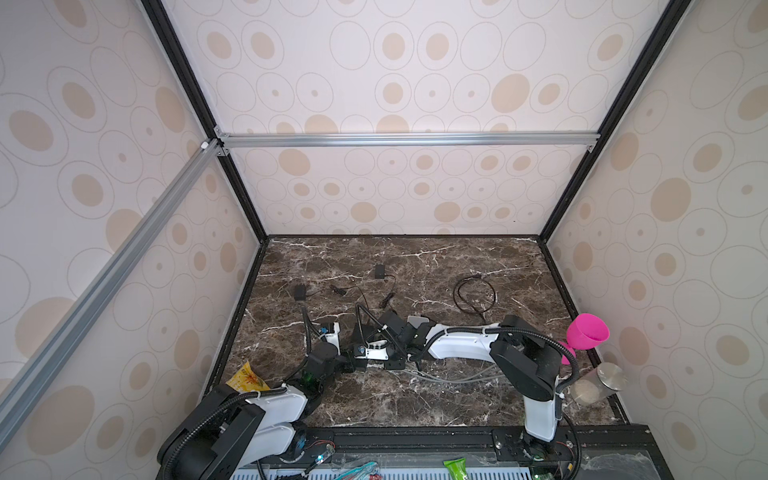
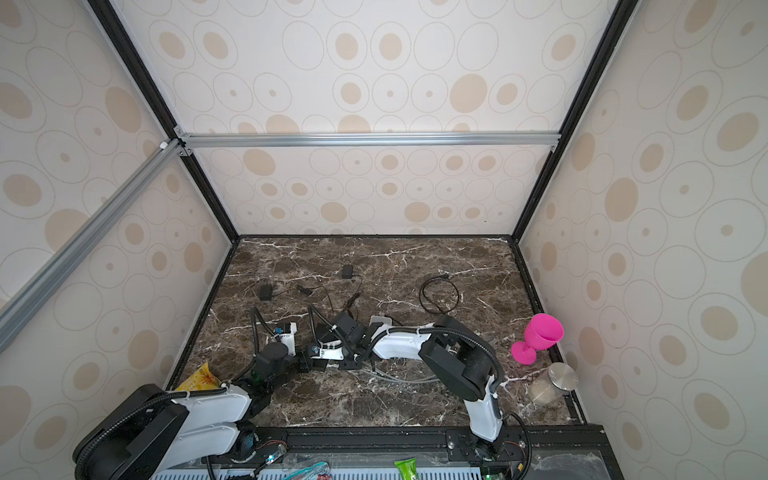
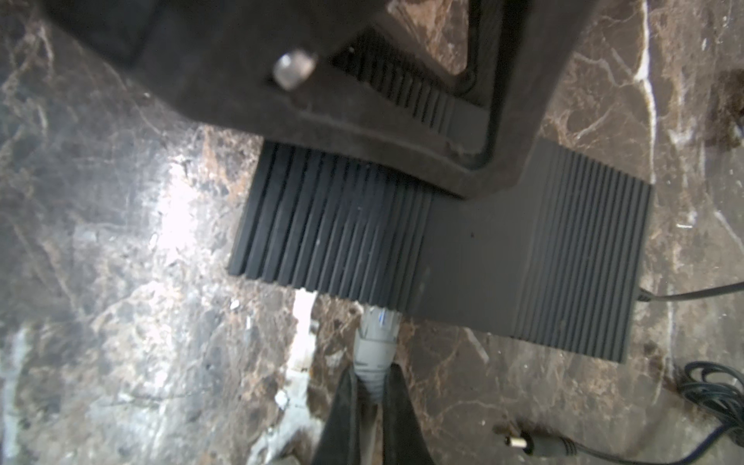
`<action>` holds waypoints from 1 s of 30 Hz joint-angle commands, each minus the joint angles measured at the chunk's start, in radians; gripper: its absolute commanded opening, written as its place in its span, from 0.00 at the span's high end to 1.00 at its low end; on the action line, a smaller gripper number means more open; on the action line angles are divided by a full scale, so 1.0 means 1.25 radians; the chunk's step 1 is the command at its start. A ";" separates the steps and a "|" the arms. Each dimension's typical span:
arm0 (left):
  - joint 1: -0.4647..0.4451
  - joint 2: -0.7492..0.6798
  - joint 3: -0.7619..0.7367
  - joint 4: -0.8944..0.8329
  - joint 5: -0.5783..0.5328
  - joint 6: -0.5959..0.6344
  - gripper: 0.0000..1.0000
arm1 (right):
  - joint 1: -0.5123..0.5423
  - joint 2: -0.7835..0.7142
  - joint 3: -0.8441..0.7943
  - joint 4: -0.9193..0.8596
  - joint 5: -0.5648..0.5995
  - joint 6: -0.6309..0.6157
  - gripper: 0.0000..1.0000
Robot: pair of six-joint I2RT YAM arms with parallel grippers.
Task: Insert the plug into the switch port
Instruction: 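Push the grey plug into the port with the right gripper while the left holds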
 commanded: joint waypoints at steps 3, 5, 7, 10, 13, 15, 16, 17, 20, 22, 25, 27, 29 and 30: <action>-0.127 0.039 -0.005 -0.104 0.463 -0.028 0.71 | 0.037 -0.002 0.062 0.493 -0.069 0.047 1.00; -0.127 0.044 -0.010 -0.095 0.464 -0.032 0.72 | 0.036 0.000 0.065 0.488 -0.072 0.067 1.00; -0.127 0.043 -0.014 -0.085 0.465 -0.036 0.72 | 0.037 0.020 0.081 0.461 -0.078 0.083 1.00; -0.127 0.039 -0.016 -0.086 0.464 -0.036 0.72 | 0.038 0.055 0.103 0.429 -0.107 0.112 1.00; -0.127 0.037 -0.017 -0.086 0.462 -0.037 0.72 | 0.045 0.058 0.104 0.428 -0.109 0.132 1.00; -0.127 0.040 -0.016 -0.088 0.461 -0.036 0.72 | 0.051 0.044 0.096 0.431 -0.097 0.129 1.00; -0.127 0.042 -0.014 -0.089 0.460 -0.034 0.72 | 0.052 0.030 0.092 0.433 -0.093 0.128 1.00; -0.127 0.045 -0.013 -0.090 0.460 -0.034 0.72 | 0.053 0.017 0.087 0.434 -0.092 0.128 1.00; -0.127 0.048 -0.013 -0.090 0.458 -0.034 0.72 | 0.053 -0.021 0.077 0.429 -0.088 0.126 1.00; -0.128 0.046 -0.013 -0.091 0.454 -0.033 0.72 | 0.053 -0.039 0.078 0.418 -0.086 0.119 1.00; -0.127 0.043 -0.015 -0.091 0.452 -0.035 0.72 | 0.053 -0.052 0.074 0.416 -0.083 0.117 1.00; -0.127 0.039 -0.017 -0.091 0.449 -0.036 0.72 | 0.053 -0.057 0.072 0.417 -0.079 0.117 1.00; -0.127 0.035 -0.017 -0.095 0.448 -0.036 0.72 | 0.053 -0.060 0.068 0.421 -0.074 0.120 1.00; -0.128 0.032 -0.018 -0.096 0.447 -0.036 0.72 | 0.053 -0.061 0.069 0.420 -0.073 0.119 1.00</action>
